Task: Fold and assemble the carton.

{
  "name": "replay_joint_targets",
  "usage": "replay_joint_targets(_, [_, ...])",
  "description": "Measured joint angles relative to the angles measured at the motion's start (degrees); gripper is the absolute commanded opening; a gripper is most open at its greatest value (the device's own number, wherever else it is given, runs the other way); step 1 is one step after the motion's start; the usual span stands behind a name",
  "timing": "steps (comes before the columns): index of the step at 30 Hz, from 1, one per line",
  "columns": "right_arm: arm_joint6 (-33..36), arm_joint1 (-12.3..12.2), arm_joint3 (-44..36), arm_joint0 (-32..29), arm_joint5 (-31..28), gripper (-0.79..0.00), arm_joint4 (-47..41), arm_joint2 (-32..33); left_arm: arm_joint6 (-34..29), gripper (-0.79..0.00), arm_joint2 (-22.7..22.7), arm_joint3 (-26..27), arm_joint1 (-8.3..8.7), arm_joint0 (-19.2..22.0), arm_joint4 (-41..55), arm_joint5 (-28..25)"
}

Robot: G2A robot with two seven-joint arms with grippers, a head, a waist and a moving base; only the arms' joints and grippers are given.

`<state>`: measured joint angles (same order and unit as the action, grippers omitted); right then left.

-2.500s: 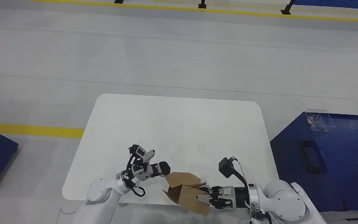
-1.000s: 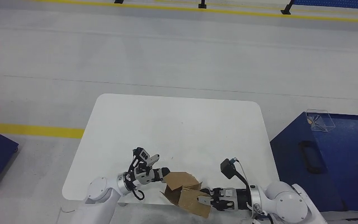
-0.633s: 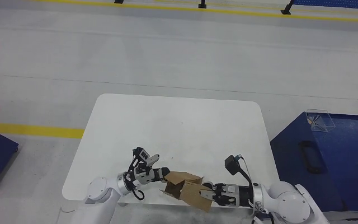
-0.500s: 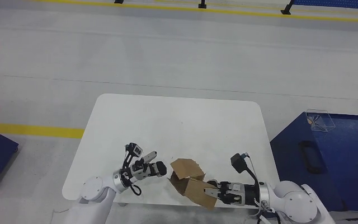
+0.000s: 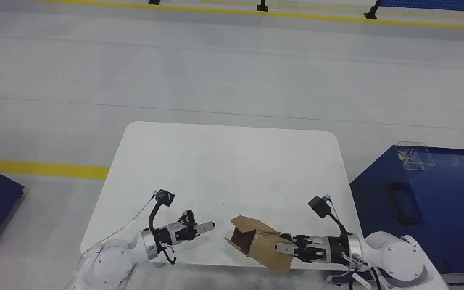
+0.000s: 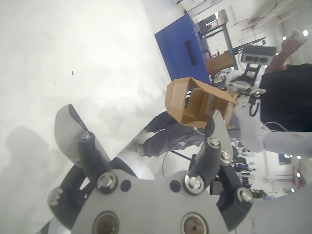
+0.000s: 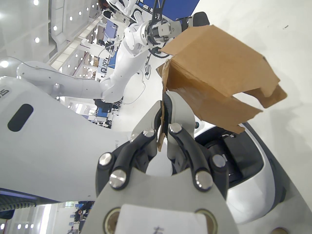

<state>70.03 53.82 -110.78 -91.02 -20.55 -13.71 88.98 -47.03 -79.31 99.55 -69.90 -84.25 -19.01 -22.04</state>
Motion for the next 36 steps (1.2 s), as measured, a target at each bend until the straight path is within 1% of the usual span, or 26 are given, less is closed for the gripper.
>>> replay_joint_targets(6, [1.8,-0.2,1.5,2.5,1.5,-0.785,0.5,-2.3,1.1,0.0,2.3,3.4,0.24,-1.4,-5.7,3.2])
replay_joint_targets(11, [2.3,-0.2,2.0,3.8,2.2,-0.785,2.5,-4.8,0.7,0.0,3.2,4.9,0.47,-1.7,-7.0,5.7])
replay_joint_targets(20, [1.7,-0.3,2.5,5.9,2.5,-0.785,2.5,-6.7,-0.7,0.0,5.4,5.0,0.76,-0.5,-10.2,10.8])
replay_joint_targets(28, [2.7,-0.5,2.0,6.9,3.0,-0.785,3.4,-8.5,-2.2,0.0,7.0,5.4,1.07,-0.4,-10.2,11.5])
replay_joint_targets(36, [2.8,-0.6,1.9,8.1,3.2,-0.785,4.9,-10.7,-5.2,0.0,9.4,5.6,1.34,0.5,-12.2,14.5])
